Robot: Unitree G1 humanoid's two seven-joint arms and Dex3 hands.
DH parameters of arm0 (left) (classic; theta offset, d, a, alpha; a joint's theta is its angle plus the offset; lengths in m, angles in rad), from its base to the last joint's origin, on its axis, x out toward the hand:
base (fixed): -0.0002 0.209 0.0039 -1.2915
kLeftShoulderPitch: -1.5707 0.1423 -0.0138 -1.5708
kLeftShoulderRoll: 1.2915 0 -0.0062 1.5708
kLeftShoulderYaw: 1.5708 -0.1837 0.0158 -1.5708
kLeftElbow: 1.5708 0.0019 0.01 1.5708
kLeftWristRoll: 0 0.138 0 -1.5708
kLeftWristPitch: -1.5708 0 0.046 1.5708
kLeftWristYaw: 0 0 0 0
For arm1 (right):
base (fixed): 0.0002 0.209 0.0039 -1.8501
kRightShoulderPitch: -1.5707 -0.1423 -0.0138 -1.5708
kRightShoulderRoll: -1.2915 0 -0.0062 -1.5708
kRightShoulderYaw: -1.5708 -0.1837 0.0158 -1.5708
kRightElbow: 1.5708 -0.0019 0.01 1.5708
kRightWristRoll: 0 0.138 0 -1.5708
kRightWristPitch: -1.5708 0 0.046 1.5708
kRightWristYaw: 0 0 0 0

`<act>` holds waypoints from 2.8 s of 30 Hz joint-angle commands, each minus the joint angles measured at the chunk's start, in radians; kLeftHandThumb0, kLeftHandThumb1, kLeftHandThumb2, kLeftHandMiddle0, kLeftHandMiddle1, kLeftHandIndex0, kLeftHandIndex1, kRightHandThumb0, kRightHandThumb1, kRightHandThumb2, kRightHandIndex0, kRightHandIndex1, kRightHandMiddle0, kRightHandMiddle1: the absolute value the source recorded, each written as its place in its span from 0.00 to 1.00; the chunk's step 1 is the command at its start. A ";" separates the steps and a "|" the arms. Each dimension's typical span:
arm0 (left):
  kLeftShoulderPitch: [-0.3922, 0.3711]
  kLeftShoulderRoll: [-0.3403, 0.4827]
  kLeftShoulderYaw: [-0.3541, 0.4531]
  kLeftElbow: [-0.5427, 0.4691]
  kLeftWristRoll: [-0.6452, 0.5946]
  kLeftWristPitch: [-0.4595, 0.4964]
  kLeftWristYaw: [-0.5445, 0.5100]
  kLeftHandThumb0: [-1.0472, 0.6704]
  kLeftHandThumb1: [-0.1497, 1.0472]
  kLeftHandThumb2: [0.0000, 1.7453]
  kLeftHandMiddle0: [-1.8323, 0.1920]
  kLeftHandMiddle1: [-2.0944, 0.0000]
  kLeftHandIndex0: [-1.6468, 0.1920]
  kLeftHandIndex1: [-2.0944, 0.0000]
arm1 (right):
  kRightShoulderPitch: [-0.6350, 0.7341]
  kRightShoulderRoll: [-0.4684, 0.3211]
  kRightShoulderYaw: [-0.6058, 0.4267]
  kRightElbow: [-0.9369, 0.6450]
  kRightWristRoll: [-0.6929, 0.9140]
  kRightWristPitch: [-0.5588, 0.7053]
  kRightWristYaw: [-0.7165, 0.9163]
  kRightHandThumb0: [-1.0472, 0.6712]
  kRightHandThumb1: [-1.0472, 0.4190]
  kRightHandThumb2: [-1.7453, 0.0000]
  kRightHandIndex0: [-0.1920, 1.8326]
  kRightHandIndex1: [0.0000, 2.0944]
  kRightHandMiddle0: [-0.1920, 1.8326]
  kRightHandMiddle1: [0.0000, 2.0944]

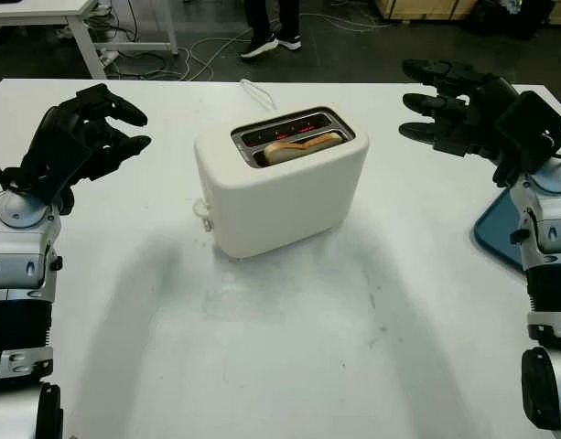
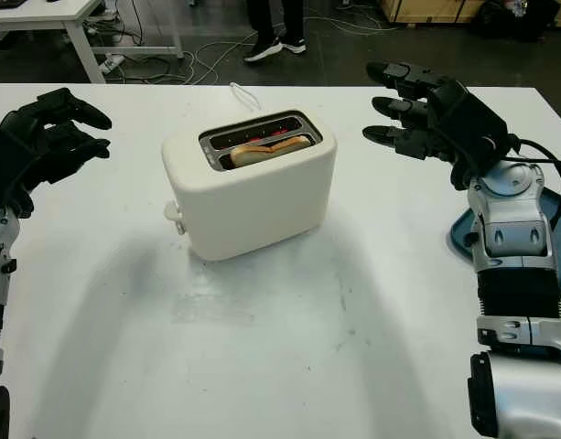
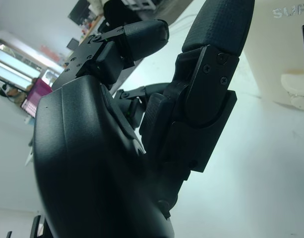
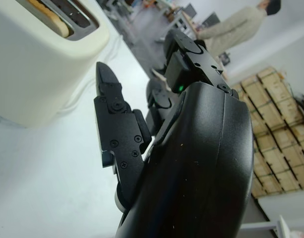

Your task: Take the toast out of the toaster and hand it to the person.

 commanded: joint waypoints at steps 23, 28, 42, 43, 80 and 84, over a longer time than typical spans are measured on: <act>0.005 -0.004 0.010 -0.011 -0.004 0.009 0.009 0.00 0.85 0.00 0.66 0.32 0.65 0.36 | 0.001 -0.002 -0.003 -0.009 0.009 0.007 0.004 0.54 0.09 0.97 0.31 0.00 0.29 0.00; 0.006 -0.006 0.011 -0.011 -0.004 0.008 0.011 0.00 0.85 0.00 0.66 0.33 0.64 0.36 | 0.000 -0.001 -0.003 -0.003 0.008 0.000 0.004 0.54 0.09 0.97 0.30 0.00 0.28 0.00; 0.009 -0.004 0.008 -0.019 0.004 0.016 0.013 0.00 0.85 0.00 0.66 0.33 0.65 0.36 | 0.000 -0.002 -0.005 -0.002 0.013 0.006 0.008 0.54 0.09 0.98 0.30 0.00 0.29 0.00; 0.009 -0.005 0.009 -0.018 0.003 0.014 0.013 0.00 0.85 0.00 0.66 0.33 0.65 0.36 | 0.000 -0.002 -0.005 -0.002 0.012 0.006 0.007 0.54 0.09 0.98 0.30 0.00 0.28 0.00; 0.012 -0.005 0.009 -0.021 0.003 0.016 0.019 0.00 0.85 0.00 0.67 0.32 0.65 0.35 | 0.003 -0.005 0.001 -0.016 0.004 0.009 0.003 0.55 0.09 0.97 0.31 0.01 0.29 0.00; 0.013 -0.008 0.012 -0.026 -0.004 0.025 0.018 0.00 0.85 0.00 0.67 0.32 0.65 0.35 | 0.003 -0.002 -0.002 -0.014 0.009 0.012 0.003 0.54 0.09 0.97 0.31 0.00 0.29 0.00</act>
